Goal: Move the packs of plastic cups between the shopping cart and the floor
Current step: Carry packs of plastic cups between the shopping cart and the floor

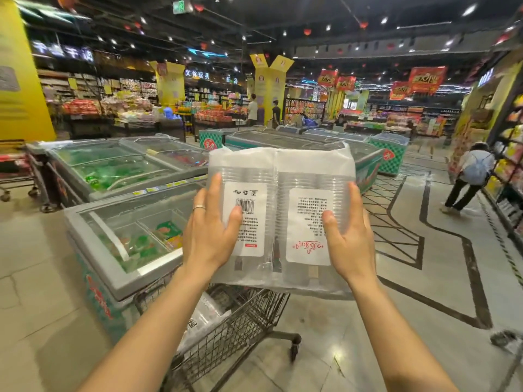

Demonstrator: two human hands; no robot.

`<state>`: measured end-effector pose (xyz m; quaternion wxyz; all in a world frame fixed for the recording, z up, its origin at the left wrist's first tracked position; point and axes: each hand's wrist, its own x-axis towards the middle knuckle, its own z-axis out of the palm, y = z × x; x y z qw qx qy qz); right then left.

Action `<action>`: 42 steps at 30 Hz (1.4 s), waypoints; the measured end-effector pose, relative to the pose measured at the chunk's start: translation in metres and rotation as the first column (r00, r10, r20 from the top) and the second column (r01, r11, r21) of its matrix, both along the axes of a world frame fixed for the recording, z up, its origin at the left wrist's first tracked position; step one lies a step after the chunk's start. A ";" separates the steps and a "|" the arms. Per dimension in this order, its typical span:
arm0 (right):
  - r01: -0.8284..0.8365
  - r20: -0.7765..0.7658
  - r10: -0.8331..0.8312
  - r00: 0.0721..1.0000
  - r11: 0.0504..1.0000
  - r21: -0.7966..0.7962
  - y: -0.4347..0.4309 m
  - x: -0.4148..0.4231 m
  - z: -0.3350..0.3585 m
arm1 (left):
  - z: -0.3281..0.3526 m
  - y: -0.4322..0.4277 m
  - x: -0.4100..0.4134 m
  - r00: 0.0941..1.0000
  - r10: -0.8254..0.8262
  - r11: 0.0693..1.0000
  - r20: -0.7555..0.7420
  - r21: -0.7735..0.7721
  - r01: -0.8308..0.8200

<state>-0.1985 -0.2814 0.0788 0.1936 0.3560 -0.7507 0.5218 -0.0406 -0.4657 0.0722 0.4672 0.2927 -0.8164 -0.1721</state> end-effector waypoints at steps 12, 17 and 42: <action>-0.220 0.085 0.209 0.974 0.964 0.152 -0.136 -0.099 -0.057 | -0.061 -0.111 -0.069 0.983 0.167 0.984 0.077 0.050 -0.171; -0.329 0.163 0.296 0.941 0.915 0.235 -0.219 -0.128 -0.090 | -0.110 -0.182 -0.090 0.972 0.218 0.960 0.093 0.158 -0.231; -0.726 0.628 0.385 0.676 0.495 0.477 -0.504 -0.150 -0.392 | -0.409 -0.336 -0.075 0.742 0.419 0.529 0.523 0.524 -0.668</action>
